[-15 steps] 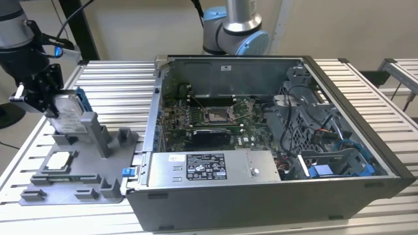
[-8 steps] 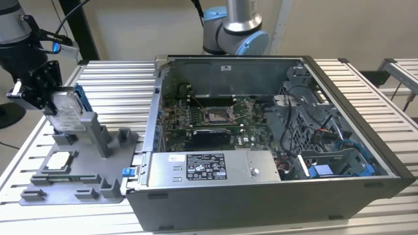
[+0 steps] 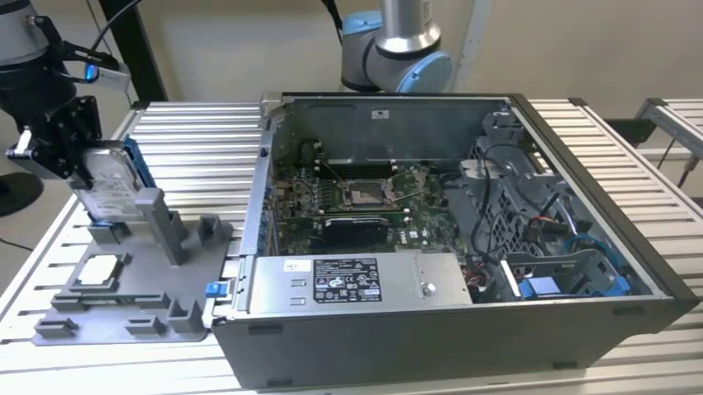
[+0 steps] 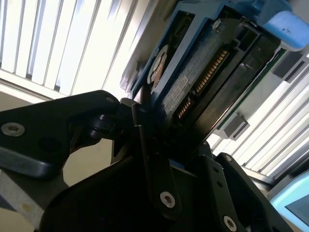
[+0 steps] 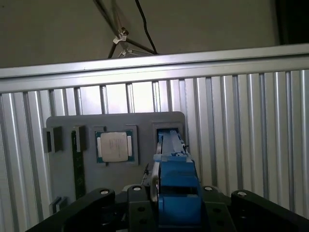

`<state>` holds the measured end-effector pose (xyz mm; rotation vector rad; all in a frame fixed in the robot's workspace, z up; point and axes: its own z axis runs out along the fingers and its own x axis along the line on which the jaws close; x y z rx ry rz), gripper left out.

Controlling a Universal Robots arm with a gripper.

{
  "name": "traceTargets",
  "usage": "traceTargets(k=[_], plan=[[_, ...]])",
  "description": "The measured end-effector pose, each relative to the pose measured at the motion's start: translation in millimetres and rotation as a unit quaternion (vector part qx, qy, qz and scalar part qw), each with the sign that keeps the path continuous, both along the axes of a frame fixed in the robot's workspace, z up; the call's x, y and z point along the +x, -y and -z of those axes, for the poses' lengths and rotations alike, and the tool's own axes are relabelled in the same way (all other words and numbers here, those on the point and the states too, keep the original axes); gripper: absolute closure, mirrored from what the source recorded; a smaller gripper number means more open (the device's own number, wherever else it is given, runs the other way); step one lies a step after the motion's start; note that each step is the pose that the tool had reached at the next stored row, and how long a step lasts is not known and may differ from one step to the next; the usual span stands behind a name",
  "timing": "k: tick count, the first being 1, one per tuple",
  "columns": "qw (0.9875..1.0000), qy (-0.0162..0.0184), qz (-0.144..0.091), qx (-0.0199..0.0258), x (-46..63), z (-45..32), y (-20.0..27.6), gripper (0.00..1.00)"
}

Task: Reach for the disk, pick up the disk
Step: 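Pick up the disk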

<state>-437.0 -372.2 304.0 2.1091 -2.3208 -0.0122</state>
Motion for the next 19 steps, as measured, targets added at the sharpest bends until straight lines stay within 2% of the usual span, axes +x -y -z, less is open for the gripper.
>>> traceTargets(k=[19], plan=[[1.0000, 0.0001, 0.000, 0.0000, 0.0, -22.8, 0.0, 1.00]])
